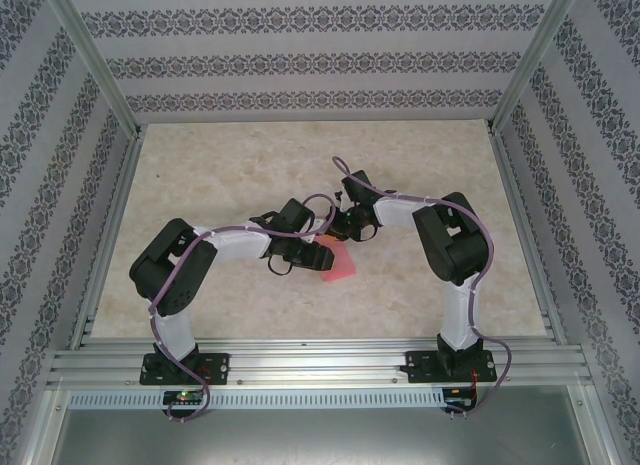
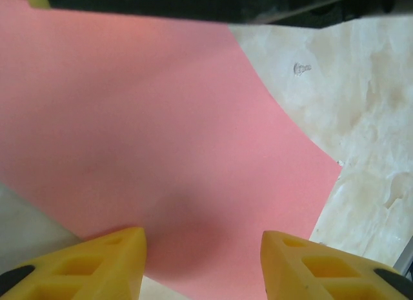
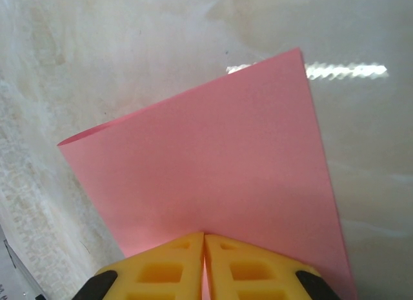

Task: Fold a paper plane with a square sheet of paper (fold left side to right side)
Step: First fold the square sheet of paper in half at the center of the table.

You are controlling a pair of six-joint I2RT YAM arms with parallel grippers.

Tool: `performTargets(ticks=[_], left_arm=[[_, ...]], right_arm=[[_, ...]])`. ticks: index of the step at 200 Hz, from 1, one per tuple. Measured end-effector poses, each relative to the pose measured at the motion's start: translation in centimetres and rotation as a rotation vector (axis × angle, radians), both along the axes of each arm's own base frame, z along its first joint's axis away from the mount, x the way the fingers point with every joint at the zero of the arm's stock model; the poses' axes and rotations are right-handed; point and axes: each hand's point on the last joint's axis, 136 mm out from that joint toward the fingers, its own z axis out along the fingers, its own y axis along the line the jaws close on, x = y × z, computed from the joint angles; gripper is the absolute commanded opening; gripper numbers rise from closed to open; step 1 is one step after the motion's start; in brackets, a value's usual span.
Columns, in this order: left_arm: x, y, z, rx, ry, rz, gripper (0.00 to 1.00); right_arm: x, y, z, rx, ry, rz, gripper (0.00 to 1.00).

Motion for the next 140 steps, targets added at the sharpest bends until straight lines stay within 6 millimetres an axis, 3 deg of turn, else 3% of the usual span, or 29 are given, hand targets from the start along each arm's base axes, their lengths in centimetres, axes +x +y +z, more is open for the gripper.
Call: performTargets(ticks=[43, 92, 140], left_arm=[[-0.6, -0.1, 0.1, -0.012, -0.013, -0.011, 0.53], [-3.6, -1.2, 0.1, -0.034, 0.009, -0.088, 0.53], [-4.0, -1.2, 0.2, -0.041, 0.011, -0.097, 0.53]], right_arm=[[0.0, 0.0, 0.0, 0.000, -0.002, 0.003, 0.12], [-0.1, 0.1, 0.0, 0.002, 0.000, 0.009, 0.12], [-0.1, 0.1, 0.0, 0.003, 0.001, 0.010, 0.12]])
